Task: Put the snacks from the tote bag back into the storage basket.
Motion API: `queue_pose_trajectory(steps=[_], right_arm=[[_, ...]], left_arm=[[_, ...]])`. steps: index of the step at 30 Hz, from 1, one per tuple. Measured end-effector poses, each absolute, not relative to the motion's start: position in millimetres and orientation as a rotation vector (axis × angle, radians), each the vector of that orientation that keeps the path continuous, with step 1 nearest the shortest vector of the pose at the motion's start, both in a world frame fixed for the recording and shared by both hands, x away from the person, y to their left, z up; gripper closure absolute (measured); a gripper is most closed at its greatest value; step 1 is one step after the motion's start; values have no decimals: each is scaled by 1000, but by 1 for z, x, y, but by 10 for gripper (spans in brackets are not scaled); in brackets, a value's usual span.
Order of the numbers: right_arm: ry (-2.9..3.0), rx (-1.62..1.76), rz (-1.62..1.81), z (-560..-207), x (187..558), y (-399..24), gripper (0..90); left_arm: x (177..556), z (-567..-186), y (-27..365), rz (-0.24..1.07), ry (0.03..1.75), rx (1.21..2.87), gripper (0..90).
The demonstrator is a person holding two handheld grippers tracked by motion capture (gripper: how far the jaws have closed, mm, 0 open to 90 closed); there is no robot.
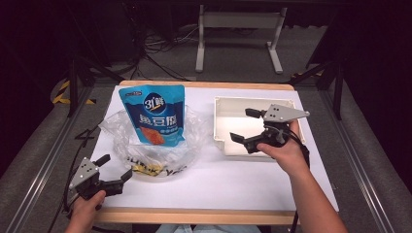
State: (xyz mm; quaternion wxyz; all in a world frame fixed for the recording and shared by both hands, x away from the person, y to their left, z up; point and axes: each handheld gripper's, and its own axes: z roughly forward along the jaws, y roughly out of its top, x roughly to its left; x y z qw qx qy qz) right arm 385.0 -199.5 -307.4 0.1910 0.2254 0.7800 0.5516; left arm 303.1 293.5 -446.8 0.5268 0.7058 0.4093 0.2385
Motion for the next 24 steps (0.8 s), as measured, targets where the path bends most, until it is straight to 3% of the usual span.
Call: queue_pose_trajectory(steps=[24], right_arm=[[2281,558,1586,-303,419,-142,56]], left_arm=[[299,-446,297,575,981,1682,24]])
